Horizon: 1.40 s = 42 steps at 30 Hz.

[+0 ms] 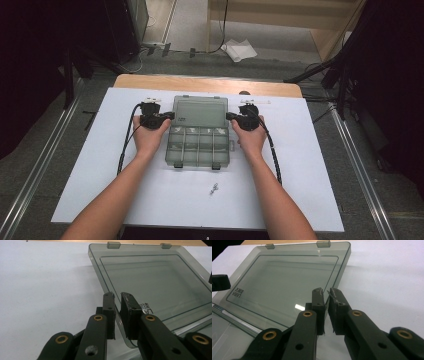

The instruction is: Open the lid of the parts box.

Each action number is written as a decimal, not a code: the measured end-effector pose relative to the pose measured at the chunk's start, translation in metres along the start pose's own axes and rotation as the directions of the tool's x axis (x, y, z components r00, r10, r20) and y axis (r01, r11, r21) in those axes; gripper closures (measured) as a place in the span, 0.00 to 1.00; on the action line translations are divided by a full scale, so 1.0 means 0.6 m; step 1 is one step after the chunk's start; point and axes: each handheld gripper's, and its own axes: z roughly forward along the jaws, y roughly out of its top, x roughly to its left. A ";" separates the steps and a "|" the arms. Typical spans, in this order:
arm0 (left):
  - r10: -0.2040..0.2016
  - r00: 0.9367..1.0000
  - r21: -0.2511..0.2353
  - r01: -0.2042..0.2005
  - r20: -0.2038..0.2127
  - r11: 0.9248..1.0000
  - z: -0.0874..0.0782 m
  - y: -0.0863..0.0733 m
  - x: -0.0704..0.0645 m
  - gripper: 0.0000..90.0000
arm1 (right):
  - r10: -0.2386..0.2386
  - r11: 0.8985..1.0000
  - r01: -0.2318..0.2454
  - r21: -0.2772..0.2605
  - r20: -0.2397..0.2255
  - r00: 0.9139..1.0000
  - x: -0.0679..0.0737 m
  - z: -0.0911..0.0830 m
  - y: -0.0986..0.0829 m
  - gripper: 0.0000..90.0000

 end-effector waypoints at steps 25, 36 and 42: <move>-0.001 0.995 -0.074 0.008 0.103 0.997 -0.062 0.004 0.012 0.31 | -0.164 0.985 0.165 -0.048 0.019 0.986 0.009 -0.046 -0.005 0.12; 0.089 0.971 -0.148 -0.057 0.221 0.987 -0.128 -0.019 0.004 0.00 | -0.205 0.976 0.203 -0.080 -0.016 0.979 0.021 -0.095 -0.034 0.00; 0.115 0.967 -0.153 -0.082 0.227 0.985 -0.156 -0.034 0.005 0.00 | -0.227 0.969 0.225 -0.100 -0.016 0.974 0.031 -0.126 -0.049 0.00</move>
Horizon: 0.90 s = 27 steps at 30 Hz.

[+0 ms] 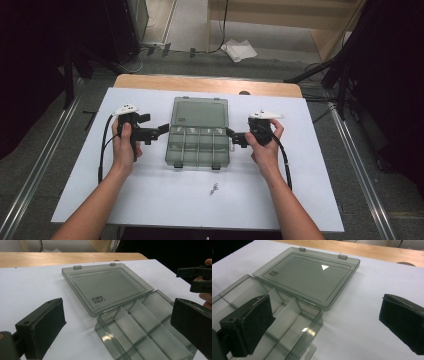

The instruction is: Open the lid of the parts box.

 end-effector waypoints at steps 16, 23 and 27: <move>0.075 0.997 -0.064 -0.074 0.014 0.995 -0.064 -0.055 -0.037 0.00 | -0.017 1.000 0.017 -0.012 -0.043 0.999 0.037 -0.049 -0.049 0.00; 0.107 0.994 -0.081 -0.107 -0.001 0.991 -0.086 -0.079 -0.053 0.00 | -0.024 1.000 0.023 -0.012 -0.063 0.998 0.046 -0.069 -0.069 0.00; 0.124 0.992 -0.087 -0.125 -0.009 0.988 -0.096 -0.090 -0.060 0.00 | -0.027 1.000 0.027 -0.011 -0.075 0.997 0.051 -0.081 -0.081 0.00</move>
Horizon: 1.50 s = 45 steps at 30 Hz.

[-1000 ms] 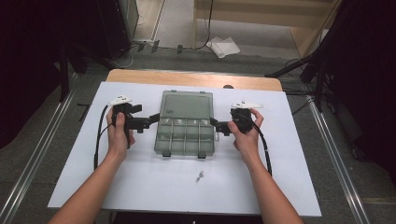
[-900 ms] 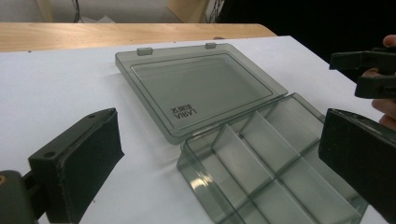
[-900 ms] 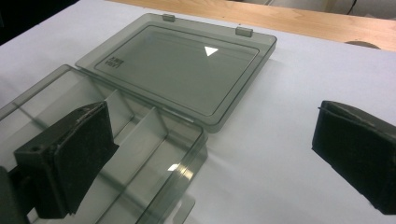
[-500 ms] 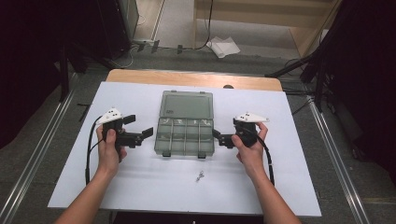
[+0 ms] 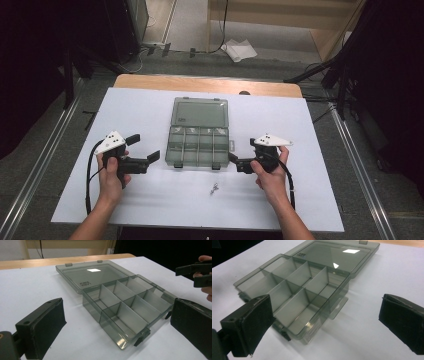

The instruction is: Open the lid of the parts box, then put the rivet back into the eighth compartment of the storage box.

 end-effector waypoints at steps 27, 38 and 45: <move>-0.018 0.997 -0.055 0.013 -0.081 0.998 -0.102 -0.056 0.005 0.00 | -0.058 0.997 0.061 0.050 -0.063 0.996 0.056 -0.035 -0.024 0.03; -0.016 0.994 -0.056 0.011 -0.104 0.998 -0.123 -0.066 0.008 0.00 | -0.077 0.989 0.086 0.124 -0.077 0.994 0.076 -0.024 -0.018 0.12; -0.026 0.994 -0.059 0.019 -0.108 0.998 -0.130 -0.070 0.012 0.00 | -0.133 0.968 0.151 0.198 -0.098 0.986 0.095 -0.024 -0.018 0.34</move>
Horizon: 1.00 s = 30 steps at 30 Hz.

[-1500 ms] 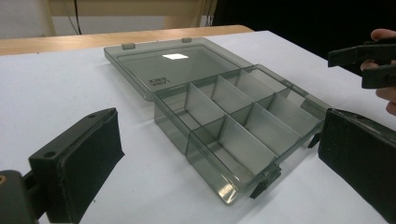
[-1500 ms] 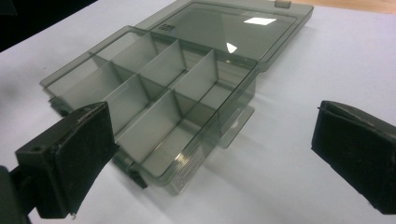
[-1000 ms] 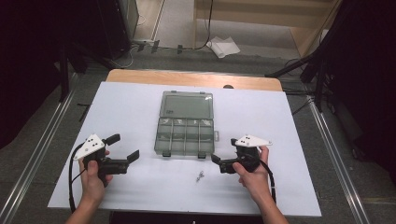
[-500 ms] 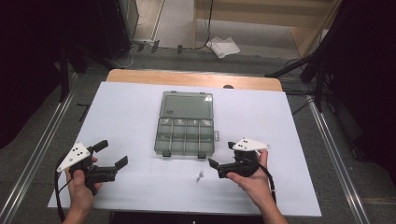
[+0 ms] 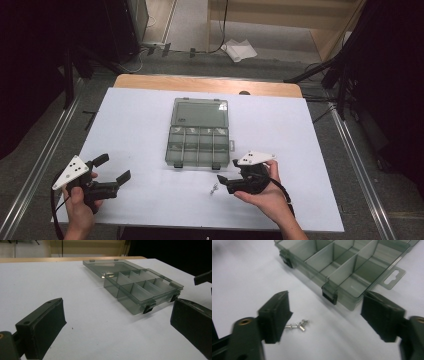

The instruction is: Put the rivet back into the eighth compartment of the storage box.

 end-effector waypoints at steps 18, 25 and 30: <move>0.013 1.000 0.011 -0.014 0.022 1.000 0.005 -0.001 -0.005 0.00 | 0.032 0.988 -0.013 0.154 -0.123 0.992 -0.003 0.048 -0.005 0.74; 0.014 1.000 0.009 -0.014 0.021 1.000 0.004 -0.001 -0.004 0.00 | 0.050 0.982 -0.023 0.185 -0.143 0.989 -0.005 0.064 -0.007 0.74; 0.016 0.999 0.008 -0.017 0.034 1.000 0.004 -0.001 -0.005 0.00 | 0.060 0.977 -0.029 0.213 -0.142 0.988 -0.004 0.072 -0.009 0.75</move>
